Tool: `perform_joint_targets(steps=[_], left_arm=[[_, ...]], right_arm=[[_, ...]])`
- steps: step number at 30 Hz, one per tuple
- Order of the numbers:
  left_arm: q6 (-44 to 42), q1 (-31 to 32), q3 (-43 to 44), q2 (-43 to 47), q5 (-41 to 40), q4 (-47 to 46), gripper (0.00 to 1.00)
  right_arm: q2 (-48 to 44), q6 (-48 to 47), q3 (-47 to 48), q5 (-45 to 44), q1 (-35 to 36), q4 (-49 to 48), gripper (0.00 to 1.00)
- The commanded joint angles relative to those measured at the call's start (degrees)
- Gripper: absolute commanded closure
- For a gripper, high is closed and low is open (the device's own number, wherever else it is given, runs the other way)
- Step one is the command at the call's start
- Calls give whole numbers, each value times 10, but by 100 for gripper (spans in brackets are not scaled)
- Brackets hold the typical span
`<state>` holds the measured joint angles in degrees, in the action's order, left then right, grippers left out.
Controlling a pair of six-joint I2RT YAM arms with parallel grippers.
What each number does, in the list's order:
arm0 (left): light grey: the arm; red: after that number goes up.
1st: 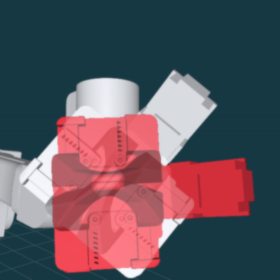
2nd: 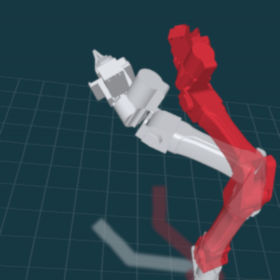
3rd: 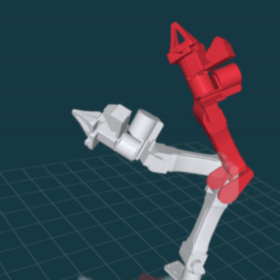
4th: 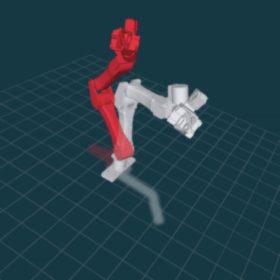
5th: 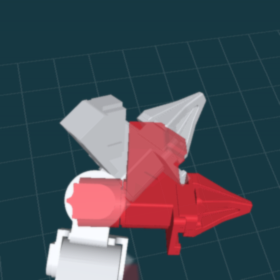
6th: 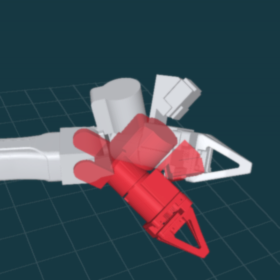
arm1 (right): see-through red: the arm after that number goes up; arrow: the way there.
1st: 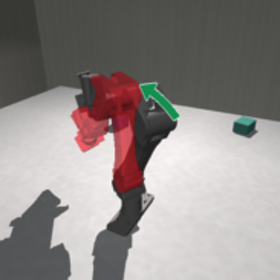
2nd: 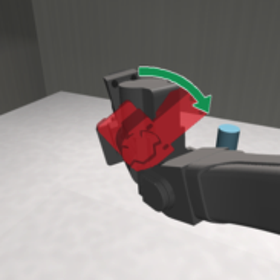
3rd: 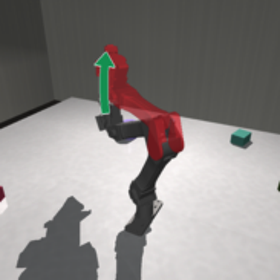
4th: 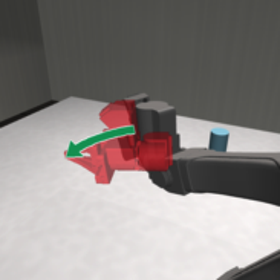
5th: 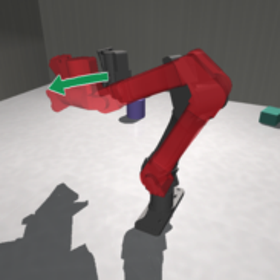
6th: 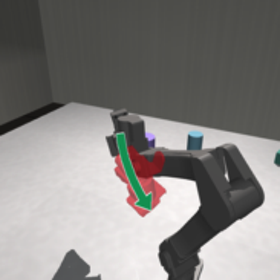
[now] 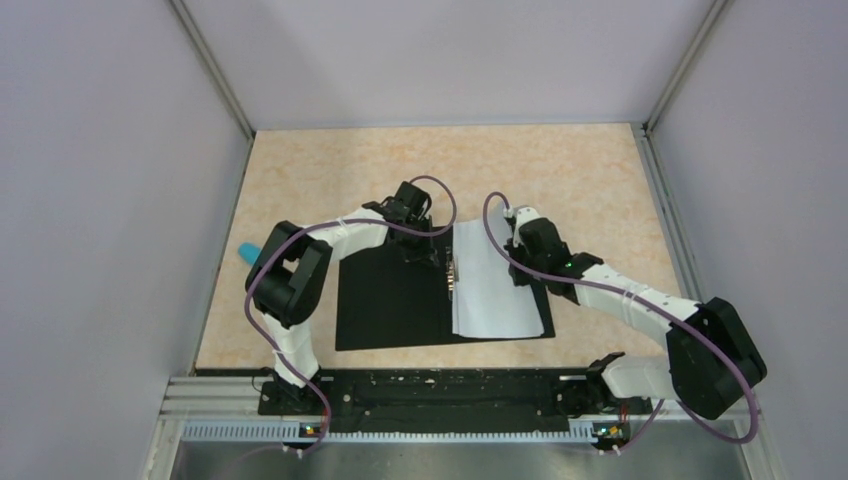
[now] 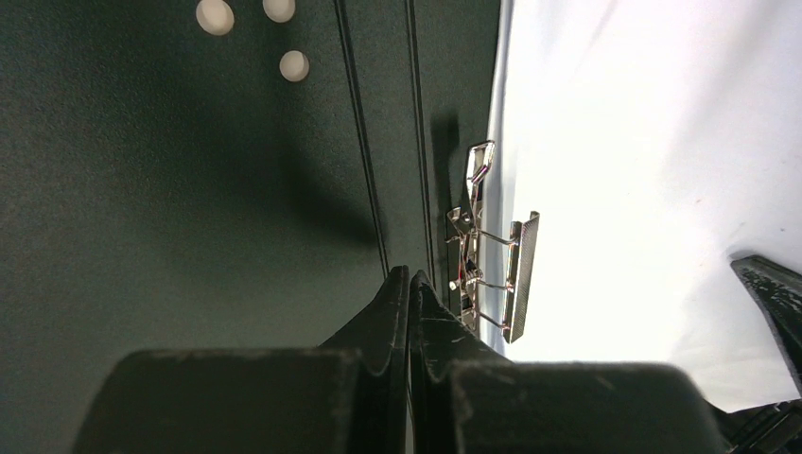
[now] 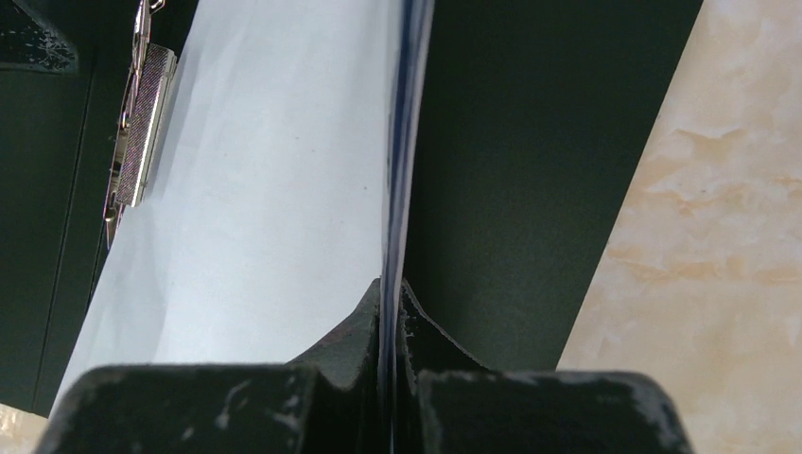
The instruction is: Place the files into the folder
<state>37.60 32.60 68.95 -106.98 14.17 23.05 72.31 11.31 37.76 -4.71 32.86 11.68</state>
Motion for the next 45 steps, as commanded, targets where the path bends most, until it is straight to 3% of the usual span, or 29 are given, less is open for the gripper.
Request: perform_joint_targets(steps=[1, 13, 22, 27, 30, 39, 45], left_arm=[[3, 1, 6, 3, 4, -14, 100], [-2, 4, 6, 12, 13, -12, 100], [-10, 12, -29, 72, 21, -1, 89], [-5, 29, -43, 87, 24, -5, 86], [-2, 36, -49, 90, 26, -9, 86], [14, 60, -67, 99, 36, -25, 83], [31, 83, -86, 104, 38, -45, 76]], right_arm=[[-14, 22, -1, 16, 5, -7, 100], [-3, 8, 11, -4, 5, 0, 100], [44, -2, 38, -27, -6, 19, 99], [61, -4, 57, -35, -8, 40, 63], [68, -3, 65, -34, -10, 49, 51], [97, 21, 76, -19, -51, 74, 33], [119, 29, 87, 1, -76, 76, 29]])
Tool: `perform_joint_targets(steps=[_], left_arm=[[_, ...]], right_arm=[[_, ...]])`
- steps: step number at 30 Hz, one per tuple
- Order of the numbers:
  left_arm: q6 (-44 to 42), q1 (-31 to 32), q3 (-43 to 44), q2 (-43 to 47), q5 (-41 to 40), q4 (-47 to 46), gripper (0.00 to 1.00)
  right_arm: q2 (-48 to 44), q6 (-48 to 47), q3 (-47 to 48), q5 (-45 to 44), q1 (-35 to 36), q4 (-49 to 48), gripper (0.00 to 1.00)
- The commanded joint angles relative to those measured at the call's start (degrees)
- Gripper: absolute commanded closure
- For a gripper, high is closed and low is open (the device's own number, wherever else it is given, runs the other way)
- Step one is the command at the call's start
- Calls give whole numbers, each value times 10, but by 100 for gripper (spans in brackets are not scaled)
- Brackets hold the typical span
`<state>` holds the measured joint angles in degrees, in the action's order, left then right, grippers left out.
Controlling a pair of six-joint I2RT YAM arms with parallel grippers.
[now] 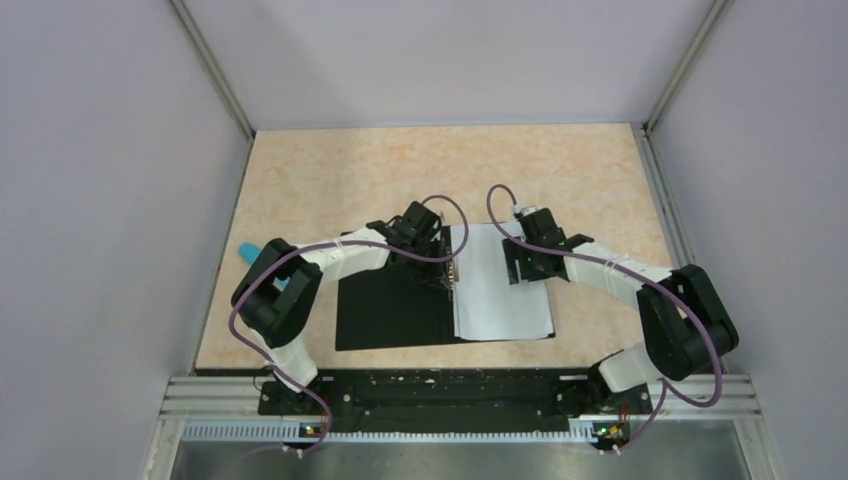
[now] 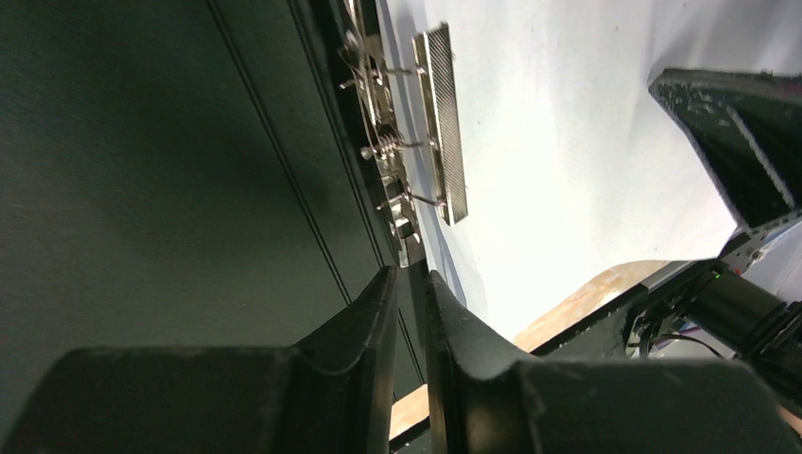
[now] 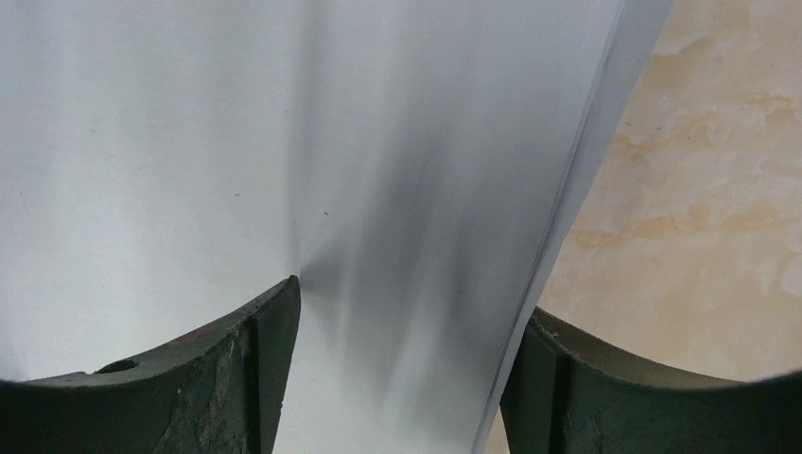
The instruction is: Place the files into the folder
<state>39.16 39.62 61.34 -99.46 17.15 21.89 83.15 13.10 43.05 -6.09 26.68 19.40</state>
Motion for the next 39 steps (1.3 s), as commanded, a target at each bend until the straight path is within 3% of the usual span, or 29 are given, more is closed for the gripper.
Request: perform_joint_targets(steps=[1, 14, 27, 34, 39], left_arm=[[17, 15, -12, 30, 8, -35, 76], [15, 30, -34, 46, -6, -34, 70], [20, 47, -61, 34, -25, -45, 92], [26, 49, -59, 14, -23, -57, 95], [26, 49, -58, 9, -27, -53, 96]], right_arm=[[14, 13, 36, 15, -18, 0, 29], [36, 13, 34, 57, -54, -13, 27], [40, 32, 27, 89, -54, -25, 27], [43, 47, 17, 91, -40, -33, 25], [44, 45, 16, 44, -43, -17, 24]])
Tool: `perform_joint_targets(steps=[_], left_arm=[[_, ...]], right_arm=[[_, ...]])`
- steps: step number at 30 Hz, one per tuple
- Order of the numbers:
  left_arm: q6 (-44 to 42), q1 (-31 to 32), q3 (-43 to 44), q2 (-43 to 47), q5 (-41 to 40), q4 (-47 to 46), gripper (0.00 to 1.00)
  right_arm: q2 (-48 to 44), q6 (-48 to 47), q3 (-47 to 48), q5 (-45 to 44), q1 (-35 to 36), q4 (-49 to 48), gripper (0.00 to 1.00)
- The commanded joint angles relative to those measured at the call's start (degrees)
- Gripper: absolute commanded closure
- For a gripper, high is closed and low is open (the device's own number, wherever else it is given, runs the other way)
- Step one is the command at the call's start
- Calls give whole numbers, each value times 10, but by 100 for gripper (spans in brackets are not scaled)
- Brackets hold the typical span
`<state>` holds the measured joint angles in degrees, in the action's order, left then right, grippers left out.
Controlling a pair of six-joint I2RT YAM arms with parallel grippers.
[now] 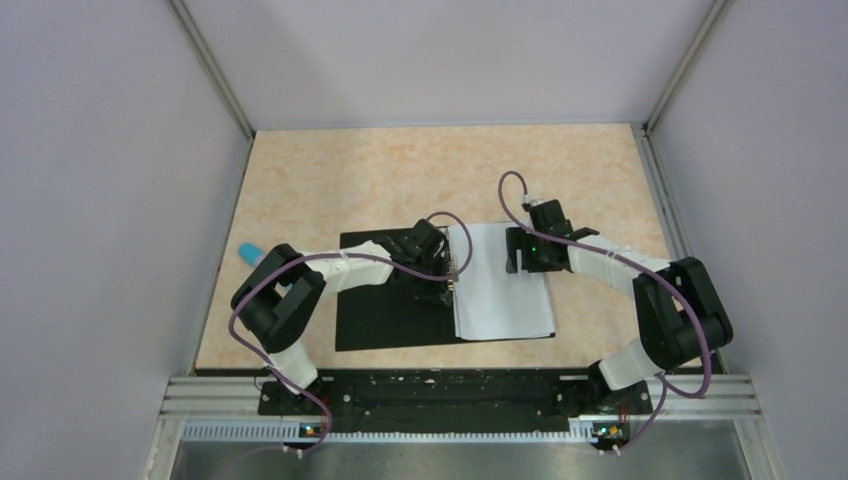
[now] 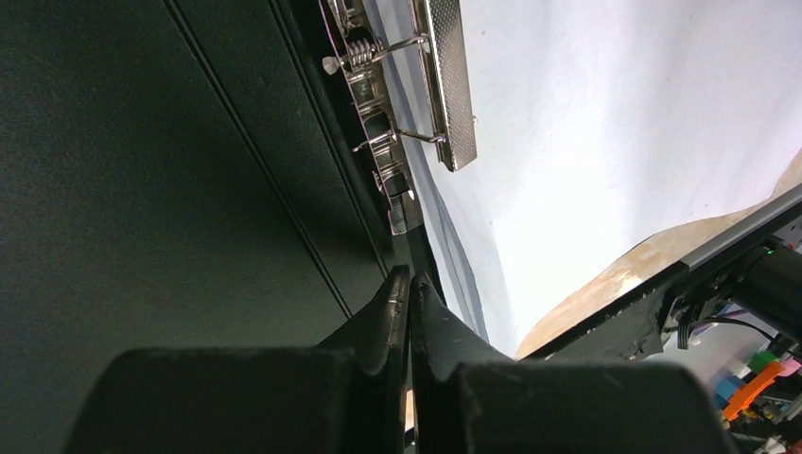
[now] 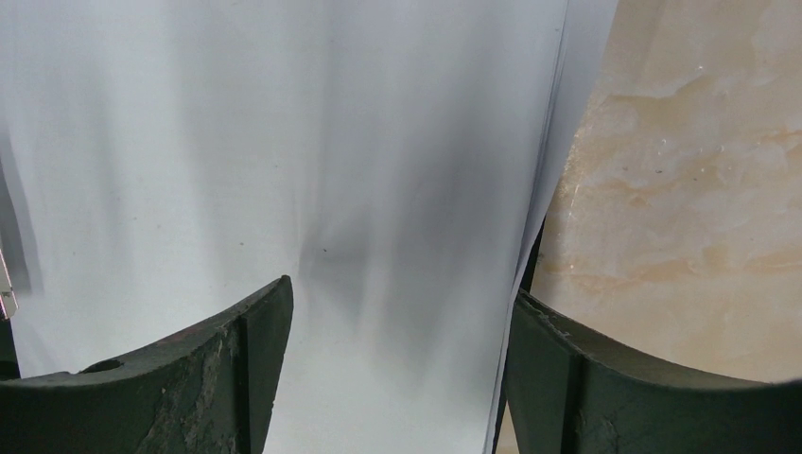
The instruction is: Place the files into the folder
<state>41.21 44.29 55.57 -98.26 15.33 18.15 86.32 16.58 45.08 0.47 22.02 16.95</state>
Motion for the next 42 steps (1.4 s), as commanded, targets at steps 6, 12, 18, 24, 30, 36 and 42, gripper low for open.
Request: perform_joint_targets(steps=[6, 12, 18, 24, 30, 36, 42], left_arm=[[8, 2, -7, -5, -18, -14, 97], [8, 1, -7, -5, -20, -13, 98], [7, 1, -5, -6, -20, -11, 99], [6, 1, -3, -7, -18, -10, 99], [3, 0, 0, -12, -19, -10, 99], [3, -2, 5, -17, -18, -9, 99], [3, -4, 5, -21, -18, -11, 99]], right_arm=[[-2, 3, -4, -19, -25, 17, 23], [-3, 1, -4, 17, -54, 10, 23], [1, 4, -2, 12, -62, 14, 23], [5, 2, 0, 26, -62, 8, 24], [5, 7, -2, 41, -50, 2, 24], [4, 10, -3, 34, -28, 2, 24], [-3, 9, -2, 30, -17, 8, 24]])
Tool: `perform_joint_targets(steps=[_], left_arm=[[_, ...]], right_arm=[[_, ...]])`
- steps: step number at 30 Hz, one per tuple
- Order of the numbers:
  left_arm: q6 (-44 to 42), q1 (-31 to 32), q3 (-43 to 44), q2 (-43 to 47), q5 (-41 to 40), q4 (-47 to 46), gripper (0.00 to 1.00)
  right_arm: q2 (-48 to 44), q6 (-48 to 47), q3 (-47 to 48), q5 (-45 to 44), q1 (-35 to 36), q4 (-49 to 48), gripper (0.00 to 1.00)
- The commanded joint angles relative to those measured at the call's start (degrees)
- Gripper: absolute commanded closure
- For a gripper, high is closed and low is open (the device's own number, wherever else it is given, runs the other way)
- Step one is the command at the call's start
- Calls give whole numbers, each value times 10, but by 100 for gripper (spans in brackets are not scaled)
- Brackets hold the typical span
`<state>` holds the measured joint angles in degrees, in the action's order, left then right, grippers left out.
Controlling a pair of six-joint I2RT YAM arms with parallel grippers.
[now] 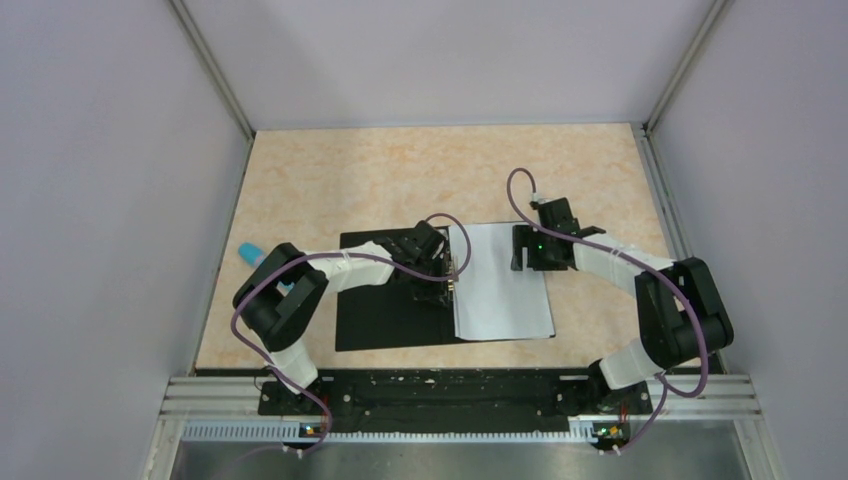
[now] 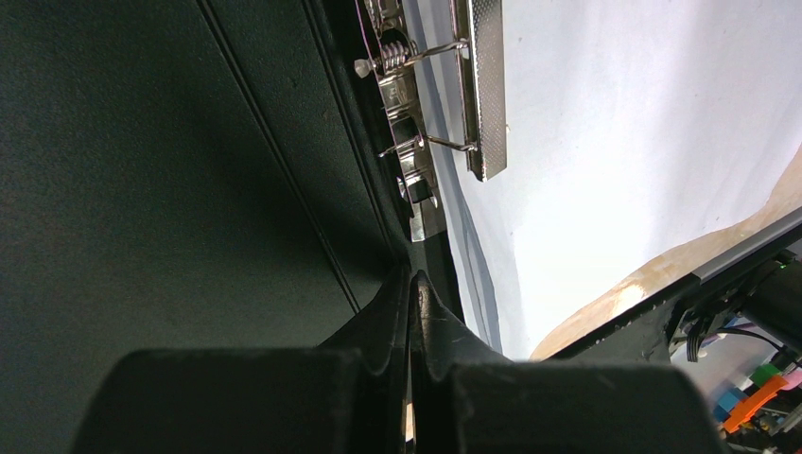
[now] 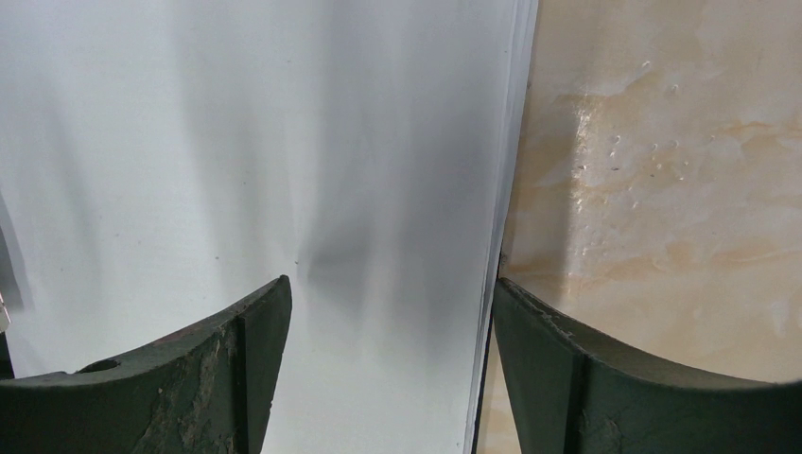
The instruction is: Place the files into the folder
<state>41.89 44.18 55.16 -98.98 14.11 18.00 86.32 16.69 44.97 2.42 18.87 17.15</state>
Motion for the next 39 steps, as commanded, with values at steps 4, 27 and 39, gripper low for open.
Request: perform_joint_targets(steps=[4, 27, 39], left_arm=[[-4, -3, 10, -15, -4, -12, 99], [-21, -6, 17, 6, -11, 6, 96], [-34, -43, 5, 90, -13, 45, 92]], right_arm=[[-4, 9, -5, 8, 15, 6, 24], [-1, 13, 32, -66, 37, 51, 23], [-75, 26, 64, -86, 27, 111, 24]])
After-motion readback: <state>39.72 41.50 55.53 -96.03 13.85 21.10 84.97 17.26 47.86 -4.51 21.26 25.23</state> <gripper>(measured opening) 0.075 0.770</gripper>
